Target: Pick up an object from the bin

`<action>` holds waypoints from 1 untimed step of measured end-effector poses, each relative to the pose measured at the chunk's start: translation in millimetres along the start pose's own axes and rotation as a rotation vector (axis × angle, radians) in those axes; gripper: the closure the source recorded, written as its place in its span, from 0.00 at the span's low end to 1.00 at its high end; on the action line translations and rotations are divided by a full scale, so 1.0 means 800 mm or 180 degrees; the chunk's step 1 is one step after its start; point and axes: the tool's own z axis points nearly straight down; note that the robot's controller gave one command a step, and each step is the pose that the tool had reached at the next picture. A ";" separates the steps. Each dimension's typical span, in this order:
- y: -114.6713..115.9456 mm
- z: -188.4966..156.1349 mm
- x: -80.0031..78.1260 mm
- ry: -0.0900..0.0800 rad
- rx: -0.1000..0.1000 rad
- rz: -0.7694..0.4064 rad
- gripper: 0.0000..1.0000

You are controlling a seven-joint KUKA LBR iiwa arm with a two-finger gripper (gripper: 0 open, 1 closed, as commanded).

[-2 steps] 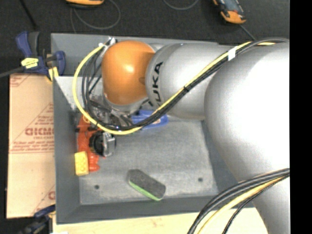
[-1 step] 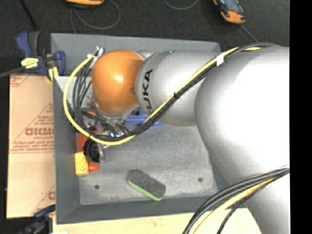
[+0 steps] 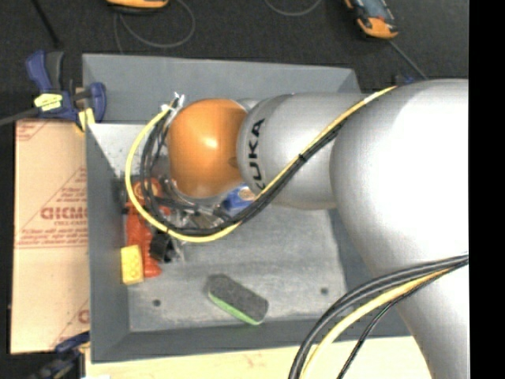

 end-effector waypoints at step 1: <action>0.000 0.000 0.000 0.0000 -0.0001 0.0002 1.00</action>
Offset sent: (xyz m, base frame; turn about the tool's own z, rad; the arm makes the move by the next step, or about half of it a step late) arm 0.0000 -0.0001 0.0387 0.0000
